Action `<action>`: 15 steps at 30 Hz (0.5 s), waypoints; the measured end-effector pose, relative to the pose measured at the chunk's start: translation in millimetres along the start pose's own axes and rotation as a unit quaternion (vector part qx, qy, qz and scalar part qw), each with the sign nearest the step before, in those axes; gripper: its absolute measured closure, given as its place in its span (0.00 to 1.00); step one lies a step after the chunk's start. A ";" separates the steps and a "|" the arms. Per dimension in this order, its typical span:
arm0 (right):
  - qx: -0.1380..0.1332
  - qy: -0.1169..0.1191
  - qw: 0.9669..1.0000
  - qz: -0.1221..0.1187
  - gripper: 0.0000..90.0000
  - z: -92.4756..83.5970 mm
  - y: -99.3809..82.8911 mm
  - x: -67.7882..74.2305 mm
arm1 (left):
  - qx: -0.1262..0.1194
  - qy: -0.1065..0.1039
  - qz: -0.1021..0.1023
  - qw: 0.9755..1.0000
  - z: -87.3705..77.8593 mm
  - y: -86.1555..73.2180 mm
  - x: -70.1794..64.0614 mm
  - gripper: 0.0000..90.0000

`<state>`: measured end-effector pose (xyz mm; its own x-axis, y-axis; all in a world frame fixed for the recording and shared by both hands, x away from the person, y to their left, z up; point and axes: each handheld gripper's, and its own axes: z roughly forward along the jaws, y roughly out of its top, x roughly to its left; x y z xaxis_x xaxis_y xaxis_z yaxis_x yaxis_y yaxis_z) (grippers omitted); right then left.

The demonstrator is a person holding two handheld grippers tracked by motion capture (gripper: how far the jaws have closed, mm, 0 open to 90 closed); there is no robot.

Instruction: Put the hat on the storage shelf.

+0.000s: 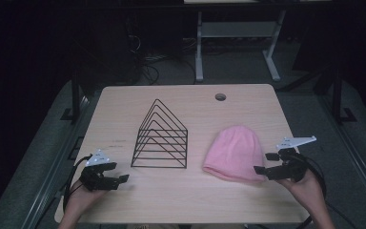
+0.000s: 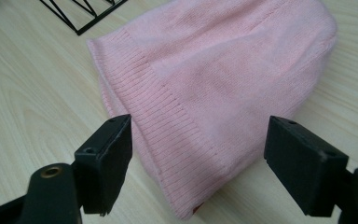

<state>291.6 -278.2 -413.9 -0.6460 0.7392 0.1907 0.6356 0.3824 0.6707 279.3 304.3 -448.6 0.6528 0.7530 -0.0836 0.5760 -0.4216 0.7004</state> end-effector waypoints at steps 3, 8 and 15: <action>0.006 0.002 1.000 0.003 0.25 1.7 5.3 -2.9 | 0.000 -0.001 -0.001 1.000 0.2 -0.1 -0.2 0.28; 0.011 0.010 1.000 0.006 0.25 4.8 14.2 -9.9 | 0.001 0.000 0.000 1.000 0.2 0.0 0.3 0.28; 0.018 0.011 1.000 0.007 0.25 4.8 30.5 -18.2 | 0.002 0.000 0.000 1.000 0.3 -0.4 1.7 0.29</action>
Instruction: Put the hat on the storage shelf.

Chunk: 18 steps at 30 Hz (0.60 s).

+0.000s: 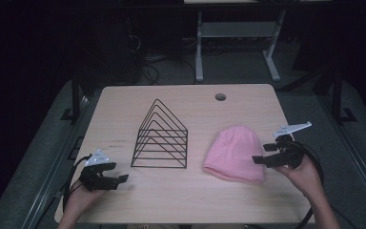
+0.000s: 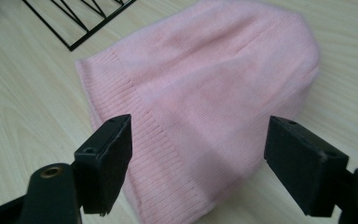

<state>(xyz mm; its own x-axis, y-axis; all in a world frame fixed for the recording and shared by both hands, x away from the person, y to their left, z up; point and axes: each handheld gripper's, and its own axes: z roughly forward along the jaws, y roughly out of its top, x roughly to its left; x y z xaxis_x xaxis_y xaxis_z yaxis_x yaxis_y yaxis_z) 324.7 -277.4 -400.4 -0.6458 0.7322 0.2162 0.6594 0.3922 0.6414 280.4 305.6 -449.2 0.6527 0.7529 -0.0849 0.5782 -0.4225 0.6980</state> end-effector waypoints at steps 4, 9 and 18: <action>-0.003 0.005 1.000 0.004 0.25 1.0 9.4 -6.5 | 0.002 0.001 0.002 1.000 -0.3 0.4 -0.1 0.28; 0.007 0.005 1.000 0.011 0.25 5.2 20.1 -15.4 | 0.002 0.002 0.001 1.000 -0.8 -0.1 0.7 0.28; 0.023 0.000 0.999 0.023 0.25 19.9 32.0 -28.5 | 0.002 0.001 0.002 1.000 -0.6 0.2 0.3 0.28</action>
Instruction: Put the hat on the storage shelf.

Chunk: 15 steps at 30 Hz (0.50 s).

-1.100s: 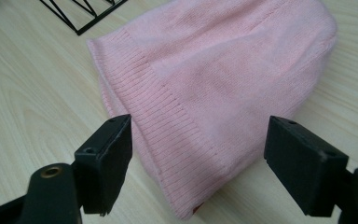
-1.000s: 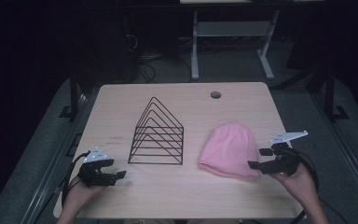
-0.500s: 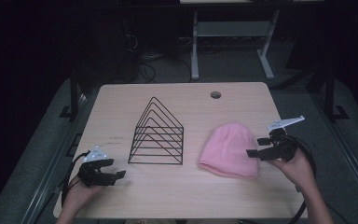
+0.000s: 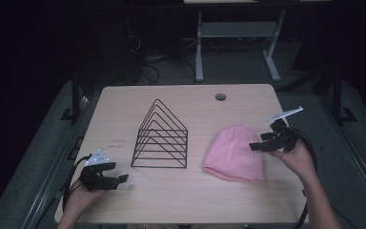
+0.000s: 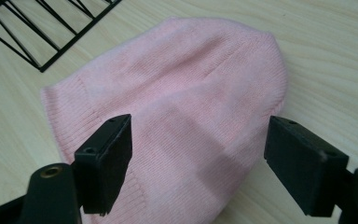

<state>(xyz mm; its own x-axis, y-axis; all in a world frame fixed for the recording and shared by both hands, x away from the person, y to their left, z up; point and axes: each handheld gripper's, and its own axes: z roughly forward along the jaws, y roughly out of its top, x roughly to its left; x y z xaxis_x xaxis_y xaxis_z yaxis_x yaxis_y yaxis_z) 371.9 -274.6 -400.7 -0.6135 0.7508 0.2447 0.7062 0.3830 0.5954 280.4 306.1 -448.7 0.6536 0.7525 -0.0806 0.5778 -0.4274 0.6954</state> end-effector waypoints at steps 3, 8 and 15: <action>0.009 -0.002 1.000 -0.001 0.25 3.9 3.6 -2.4 | 0.000 -0.001 0.000 1.000 0.7 0.1 0.0 0.28; 0.013 -0.003 1.000 0.001 0.25 7.1 11.1 -7.5 | 0.000 -0.001 -0.001 1.000 0.8 0.3 -0.1 0.28; 0.013 -0.010 1.000 0.005 0.25 14.2 21.8 -11.6 | -0.001 -0.002 -0.002 1.000 0.9 0.2 0.9 0.28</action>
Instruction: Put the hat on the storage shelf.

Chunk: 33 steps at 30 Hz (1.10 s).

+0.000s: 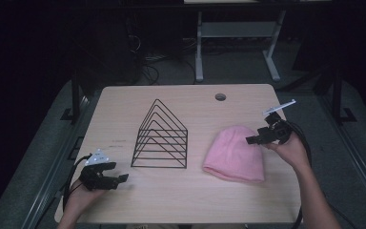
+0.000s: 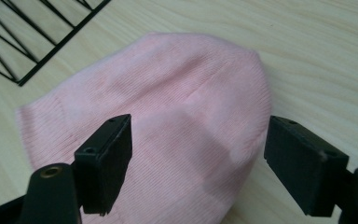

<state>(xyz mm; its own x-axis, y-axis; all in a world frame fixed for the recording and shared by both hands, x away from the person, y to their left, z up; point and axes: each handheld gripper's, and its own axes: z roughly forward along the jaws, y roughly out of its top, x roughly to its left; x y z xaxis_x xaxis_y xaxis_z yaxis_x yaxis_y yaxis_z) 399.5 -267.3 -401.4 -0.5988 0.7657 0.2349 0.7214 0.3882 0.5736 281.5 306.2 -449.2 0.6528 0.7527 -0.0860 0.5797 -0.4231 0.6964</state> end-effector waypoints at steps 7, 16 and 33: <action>0.019 -0.007 1.000 0.005 0.25 9.5 11.8 -4.8 | 0.000 -0.001 -0.005 1.000 -0.9 -0.8 1.0 0.28; 0.033 -0.008 0.999 0.003 0.25 17.1 27.9 -7.6 | -0.005 0.000 -0.001 1.000 -1.2 0.1 0.8 0.29; 0.066 -0.014 0.996 0.059 0.32 41.1 21.5 -32.0 | -0.001 0.002 -0.006 1.000 1.0 -1.3 2.5 0.28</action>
<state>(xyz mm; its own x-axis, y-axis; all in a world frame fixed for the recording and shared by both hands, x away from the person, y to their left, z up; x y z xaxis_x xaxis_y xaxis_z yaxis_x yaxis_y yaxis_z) 448.4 -262.4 -428.9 -0.4988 0.8229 0.2721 0.8268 0.3576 0.4342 282.9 308.1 -451.0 0.6435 0.7600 -0.0912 0.5864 -0.4129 0.6969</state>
